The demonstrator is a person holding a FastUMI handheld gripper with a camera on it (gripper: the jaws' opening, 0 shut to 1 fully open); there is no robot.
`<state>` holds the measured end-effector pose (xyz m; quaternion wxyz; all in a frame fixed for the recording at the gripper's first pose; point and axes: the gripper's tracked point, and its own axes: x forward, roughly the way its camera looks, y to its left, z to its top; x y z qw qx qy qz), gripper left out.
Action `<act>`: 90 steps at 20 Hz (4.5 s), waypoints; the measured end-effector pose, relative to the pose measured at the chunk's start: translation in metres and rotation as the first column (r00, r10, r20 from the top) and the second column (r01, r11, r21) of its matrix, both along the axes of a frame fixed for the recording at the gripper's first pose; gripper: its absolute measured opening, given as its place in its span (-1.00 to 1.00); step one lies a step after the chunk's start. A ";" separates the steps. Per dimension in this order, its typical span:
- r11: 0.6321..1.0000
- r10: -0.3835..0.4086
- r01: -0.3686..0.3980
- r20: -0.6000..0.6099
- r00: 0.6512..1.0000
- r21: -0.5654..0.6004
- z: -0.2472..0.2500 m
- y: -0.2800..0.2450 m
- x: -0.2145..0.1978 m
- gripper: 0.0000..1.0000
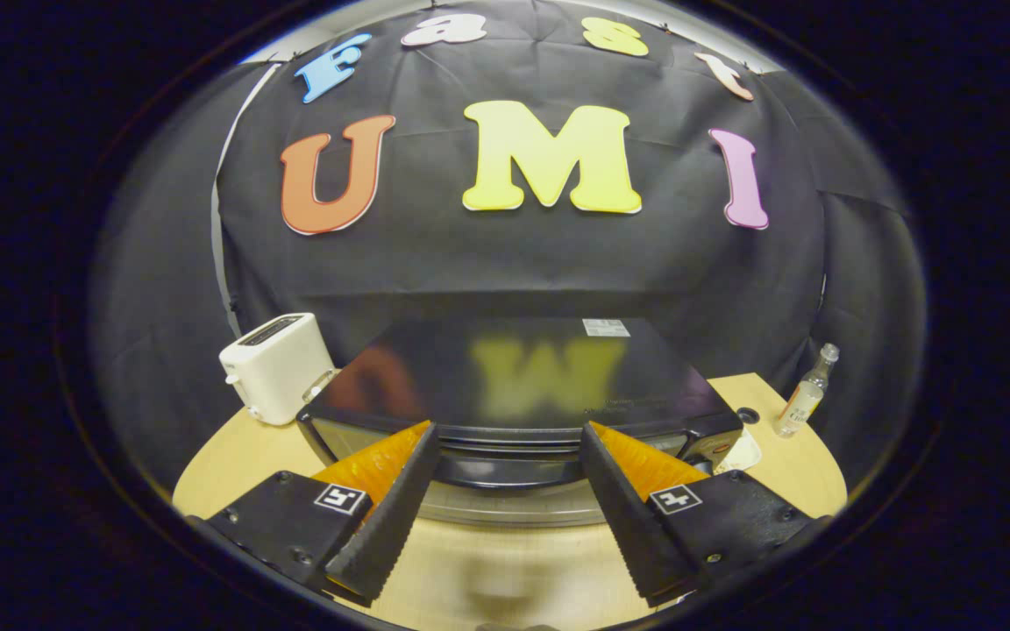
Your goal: Open the toaster oven, put the food inside, and close the toaster oven door.
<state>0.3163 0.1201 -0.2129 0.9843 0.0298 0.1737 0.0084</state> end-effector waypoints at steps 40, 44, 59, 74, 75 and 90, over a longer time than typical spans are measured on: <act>0.999 0.030 -0.037 -0.350 0.936 -0.012 -0.180 -0.003 -0.164 1.00; 0.999 0.031 -0.041 -0.361 0.932 -0.019 -0.179 -0.007 -0.165 0.99; 0.995 0.091 -0.099 -0.248 0.965 -0.021 -0.061 -0.208 -0.181 0.99; 0.857 0.397 -0.118 -0.496 0.772 0.502 -0.155 -0.275 -0.222 0.13; 0.838 0.410 -0.099 -0.500 0.763 0.537 -0.156 -0.273 -0.222 0.00; 0.744 0.403 -0.066 -0.367 0.839 0.665 -0.056 -0.224 -0.200 -0.72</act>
